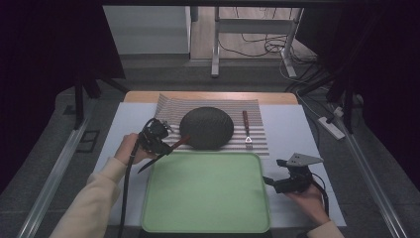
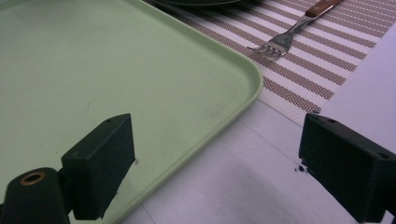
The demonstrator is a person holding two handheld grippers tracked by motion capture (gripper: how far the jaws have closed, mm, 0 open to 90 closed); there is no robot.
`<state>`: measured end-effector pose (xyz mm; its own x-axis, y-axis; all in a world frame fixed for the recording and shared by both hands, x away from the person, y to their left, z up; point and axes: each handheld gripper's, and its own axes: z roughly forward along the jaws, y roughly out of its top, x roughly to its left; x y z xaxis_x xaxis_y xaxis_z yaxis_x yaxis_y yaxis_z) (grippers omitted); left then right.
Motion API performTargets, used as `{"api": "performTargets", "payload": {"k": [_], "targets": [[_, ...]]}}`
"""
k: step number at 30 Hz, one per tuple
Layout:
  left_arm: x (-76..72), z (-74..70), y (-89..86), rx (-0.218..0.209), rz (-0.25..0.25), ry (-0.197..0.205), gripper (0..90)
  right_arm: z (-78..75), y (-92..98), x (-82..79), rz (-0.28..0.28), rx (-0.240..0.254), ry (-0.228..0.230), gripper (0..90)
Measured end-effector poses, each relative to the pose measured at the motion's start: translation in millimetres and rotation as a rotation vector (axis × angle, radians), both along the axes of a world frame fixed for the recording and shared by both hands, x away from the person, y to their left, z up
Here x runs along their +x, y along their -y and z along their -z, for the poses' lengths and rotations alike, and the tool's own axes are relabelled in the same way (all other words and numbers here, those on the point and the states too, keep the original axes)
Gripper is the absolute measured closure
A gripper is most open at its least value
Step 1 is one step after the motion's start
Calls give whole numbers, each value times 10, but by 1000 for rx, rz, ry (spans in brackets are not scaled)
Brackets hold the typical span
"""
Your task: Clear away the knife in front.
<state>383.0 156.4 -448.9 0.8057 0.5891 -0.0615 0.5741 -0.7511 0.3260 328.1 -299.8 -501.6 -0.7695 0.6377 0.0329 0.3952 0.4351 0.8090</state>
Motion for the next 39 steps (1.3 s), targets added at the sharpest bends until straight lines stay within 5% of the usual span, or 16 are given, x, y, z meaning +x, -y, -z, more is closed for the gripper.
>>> {"api": "performTargets", "payload": {"k": [9,21,23,26,29,31,34,39], "targets": [[-370,137,315,-18,62,-22,776,-5,-35,25,-18,5,2,103],[-447,471,442,-10,83,-87,773,2,-52,38,-19,-6,0,103],[-462,492,446,-15,83,-66,756,4,-55,37,-16,-10,2,103],[-471,449,428,-43,78,-28,563,4,-55,35,-16,-8,2,103],[-468,350,417,-103,76,30,550,5,-55,36,-13,-13,2,103],[-462,297,447,-148,86,62,625,7,-57,38,-14,-13,1,104],[-420,271,548,-217,133,52,811,9,-59,38,-12,-16,1,104],[-306,366,802,-205,231,10,886,13,-59,35,-8,-21,-1,104]]}}
